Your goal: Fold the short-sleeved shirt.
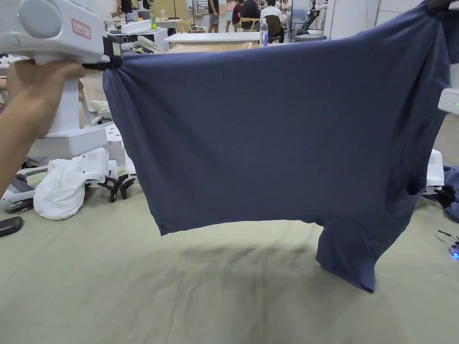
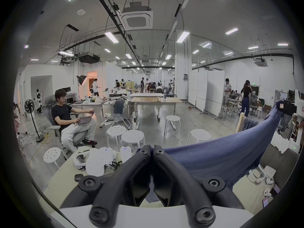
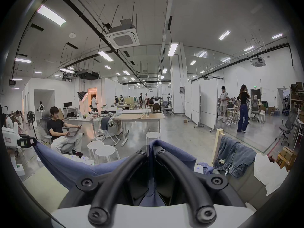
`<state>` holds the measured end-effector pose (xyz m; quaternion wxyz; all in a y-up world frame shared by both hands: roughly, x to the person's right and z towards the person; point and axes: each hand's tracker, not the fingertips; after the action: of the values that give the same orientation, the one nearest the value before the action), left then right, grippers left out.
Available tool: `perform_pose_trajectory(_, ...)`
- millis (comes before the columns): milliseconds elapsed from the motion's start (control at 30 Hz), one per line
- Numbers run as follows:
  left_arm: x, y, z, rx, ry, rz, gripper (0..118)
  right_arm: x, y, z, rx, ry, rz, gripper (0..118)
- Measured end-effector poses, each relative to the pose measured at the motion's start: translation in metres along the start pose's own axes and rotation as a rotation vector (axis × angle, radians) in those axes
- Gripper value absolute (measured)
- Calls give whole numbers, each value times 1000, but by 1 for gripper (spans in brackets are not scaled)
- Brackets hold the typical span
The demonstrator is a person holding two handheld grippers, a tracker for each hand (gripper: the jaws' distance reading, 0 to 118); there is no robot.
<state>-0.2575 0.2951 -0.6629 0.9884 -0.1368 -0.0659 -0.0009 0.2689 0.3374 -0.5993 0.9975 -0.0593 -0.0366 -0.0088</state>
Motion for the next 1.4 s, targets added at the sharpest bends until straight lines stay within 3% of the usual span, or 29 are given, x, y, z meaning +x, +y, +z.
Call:
perform_pose_trajectory(567, -10, -196, 1, -278, -39, 7, 0, 11, -196, 14, -279, 47, -42, 5)
perform_pose_trajectory(1067, 4, -345, 137, -403, -89, -90, 0, 17, -321, 193, -404, 61, -69, 5)
perform_pose_trajectory(1400, -6, -432, 200, -529, -85, -31, 0, 16, -390, 282, -519, 62, -91, 5)
